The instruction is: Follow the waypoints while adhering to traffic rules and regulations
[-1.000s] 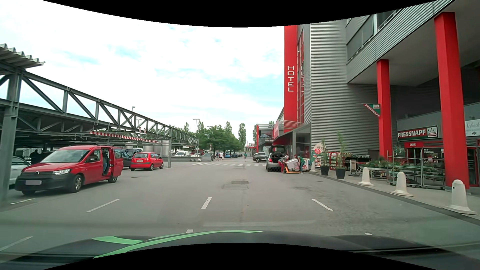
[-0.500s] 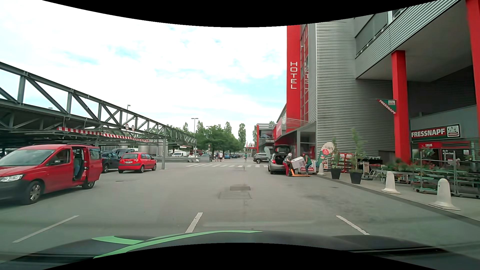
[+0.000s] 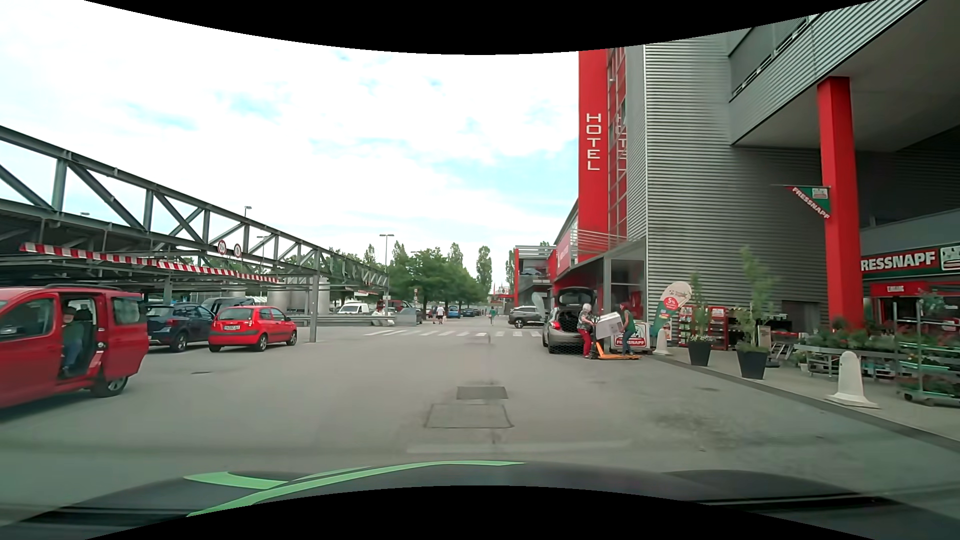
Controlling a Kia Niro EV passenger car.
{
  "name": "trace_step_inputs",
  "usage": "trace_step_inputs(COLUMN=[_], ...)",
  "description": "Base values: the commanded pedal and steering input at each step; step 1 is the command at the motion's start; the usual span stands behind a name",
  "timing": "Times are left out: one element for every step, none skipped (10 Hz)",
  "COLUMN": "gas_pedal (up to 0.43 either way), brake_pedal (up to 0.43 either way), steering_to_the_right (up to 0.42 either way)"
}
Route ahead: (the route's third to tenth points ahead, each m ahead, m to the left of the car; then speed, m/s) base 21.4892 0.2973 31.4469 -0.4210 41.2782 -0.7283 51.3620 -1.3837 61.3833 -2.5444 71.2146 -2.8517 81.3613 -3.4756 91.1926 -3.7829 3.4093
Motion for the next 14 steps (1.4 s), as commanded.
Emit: trace_step_inputs(gas_pedal=[0.0, 0.0, 0.0, 0.0, 0.0, 0.0, 0.008, 0.028, 0.028, 0.028, 0.028, 0.028, 0.028, 0.028], brake_pedal=[0.0, 0.0, 0.0, 0.0, 0.0, 0.0, 0.0, 0.0, 0.0, 0.0, 0.0, 0.0, 0.0, 0.0], steering_to_the_right=[0.0, 0.0, -0.001, -0.006, -0.012, -0.016, -0.019, -0.02, -0.022, -0.026, -0.026, -0.027, -0.027, -0.026])
